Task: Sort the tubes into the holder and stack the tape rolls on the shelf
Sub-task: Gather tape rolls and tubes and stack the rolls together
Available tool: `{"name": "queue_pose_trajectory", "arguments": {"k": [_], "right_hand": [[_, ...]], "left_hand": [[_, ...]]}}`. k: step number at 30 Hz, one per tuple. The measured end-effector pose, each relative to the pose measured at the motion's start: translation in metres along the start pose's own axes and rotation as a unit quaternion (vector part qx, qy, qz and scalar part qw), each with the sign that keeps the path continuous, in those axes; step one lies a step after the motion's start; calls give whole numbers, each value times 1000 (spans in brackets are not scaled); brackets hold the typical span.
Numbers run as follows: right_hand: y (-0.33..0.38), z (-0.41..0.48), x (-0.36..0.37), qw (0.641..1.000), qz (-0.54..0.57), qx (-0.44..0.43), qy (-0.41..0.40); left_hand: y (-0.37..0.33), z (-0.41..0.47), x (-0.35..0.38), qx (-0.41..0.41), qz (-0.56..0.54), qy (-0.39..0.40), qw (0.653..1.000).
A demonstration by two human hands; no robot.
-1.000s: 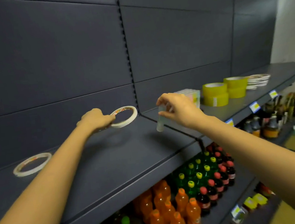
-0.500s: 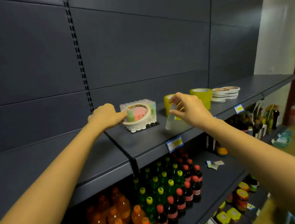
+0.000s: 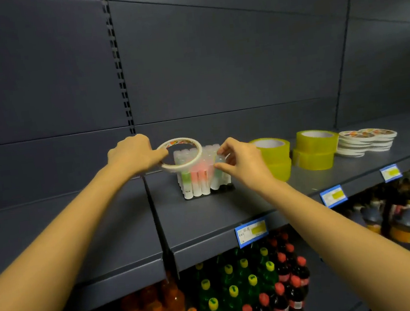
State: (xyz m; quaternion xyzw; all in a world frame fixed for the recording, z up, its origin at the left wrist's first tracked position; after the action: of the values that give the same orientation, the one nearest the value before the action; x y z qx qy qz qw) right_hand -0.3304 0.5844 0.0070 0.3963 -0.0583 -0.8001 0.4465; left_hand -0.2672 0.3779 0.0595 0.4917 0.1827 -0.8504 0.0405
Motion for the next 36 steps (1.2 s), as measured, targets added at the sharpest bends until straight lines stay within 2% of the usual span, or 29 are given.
{"name": "queue_pose_trajectory", "arguments": {"k": [5, 10, 13, 19, 24, 30, 36], "right_hand": [[-15, 15, 16, 999, 0, -33, 13], [-20, 28, 15, 989, -85, -113, 39], [-22, 34, 9, 984, -93, -141, 63], [-43, 47, -20, 965, -93, -185, 162], [-103, 61, -75, 969, -65, -174, 162], [-200, 78, -155, 960, -138, -171, 173], [-301, 88, -232, 961, -186, -114, 171]], "left_hand": [[0, 14, -5, -37, 20, -23, 999], [-11, 26, -6, -65, 31, -23, 997], [-23, 32, -8, -83, 33, -31, 996], [-62, 39, -8, -95, 57, -58, 992], [-128, 42, 7, -87, 70, -58, 992], [-235, 54, 51, -54, 42, -46, 997], [-347, 69, 115, -15, -7, -5, 1000]]}}
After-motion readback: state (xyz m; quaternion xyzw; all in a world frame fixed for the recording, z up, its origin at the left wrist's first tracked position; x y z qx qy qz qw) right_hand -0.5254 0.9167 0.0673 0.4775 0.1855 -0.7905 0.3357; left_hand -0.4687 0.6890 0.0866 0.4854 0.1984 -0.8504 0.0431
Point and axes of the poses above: each hand's wrist, its own z-axis towards the middle knuckle, its own x-axis out of the palm, y = z × x, the point moved 2 cm from there along z, towards the middle knuckle, and after that the axes turned 5 degrees about -y, right-handed, at the moved point
